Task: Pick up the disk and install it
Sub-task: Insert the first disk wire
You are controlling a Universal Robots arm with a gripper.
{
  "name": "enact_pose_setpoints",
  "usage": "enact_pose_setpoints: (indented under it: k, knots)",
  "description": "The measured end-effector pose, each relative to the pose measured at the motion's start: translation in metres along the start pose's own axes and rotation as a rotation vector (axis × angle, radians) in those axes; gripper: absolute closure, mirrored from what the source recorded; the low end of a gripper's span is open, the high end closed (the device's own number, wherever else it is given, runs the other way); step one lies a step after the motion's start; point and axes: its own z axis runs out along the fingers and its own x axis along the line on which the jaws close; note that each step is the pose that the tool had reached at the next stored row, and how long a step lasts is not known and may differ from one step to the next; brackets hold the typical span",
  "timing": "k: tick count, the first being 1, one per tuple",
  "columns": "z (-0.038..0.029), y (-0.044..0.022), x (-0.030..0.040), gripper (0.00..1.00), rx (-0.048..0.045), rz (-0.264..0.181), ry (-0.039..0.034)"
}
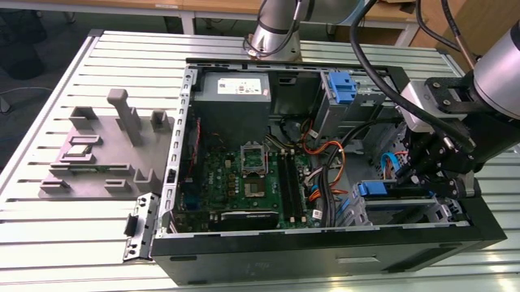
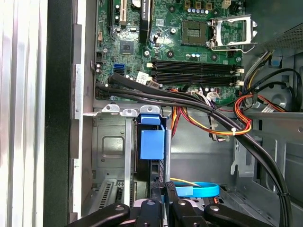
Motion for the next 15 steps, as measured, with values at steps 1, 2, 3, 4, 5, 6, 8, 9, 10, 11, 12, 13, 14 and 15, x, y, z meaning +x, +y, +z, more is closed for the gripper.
enact_pose_setpoints:
  k: [1, 2, 3, 4, 5, 6, 8, 9, 10, 11, 12, 13, 14, 15]
  knots:
    - [0.0001, 0.0000, 0.0000, 0.84, 0.0000, 0.000, 0.0000]
    - [0.0001, 0.0000, 0.0000, 0.84, 0.0000, 0.000, 0.0000]
    - [0.0001, 0.0000, 0.0000, 0.84, 0.0000, 0.000, 0.0000]
    - [0.0001, 0.0000, 0.0000, 0.84, 0.0000, 0.000, 0.0000]
    - [0.0001, 0.0000, 0.0000, 0.84, 0.0000, 0.000, 0.0000]
    - [0.0001, 0.0000, 0.0000, 0.84, -0.0001, 0.000, 0.0000]
    - [-0.0002, -0.0001, 0.0000, 0.84, -0.0008, 0.000, -0.0004]
    - [-0.0002, -0.0001, 0.0000, 0.84, -0.0009, 0.000, -0.0004]
    - [-0.0002, -0.0001, 0.0000, 0.84, -0.0010, 0.000, -0.0004]
    - [-0.0004, -0.0002, 0.0000, 0.84, -0.0010, 0.000, -0.0001]
    - [-0.0006, -0.0002, 0.0002, 0.84, -0.0010, 0.000, 0.0002]
    - [-0.0006, -0.0002, 0.0003, 0.84, -0.0011, 0.000, 0.0002]
    - [-0.0004, -0.0002, 0.0005, 0.84, -0.0010, 0.000, 0.0000]
    - [-0.0004, -0.0002, 0.0005, 0.84, -0.0010, 0.000, -0.0001]
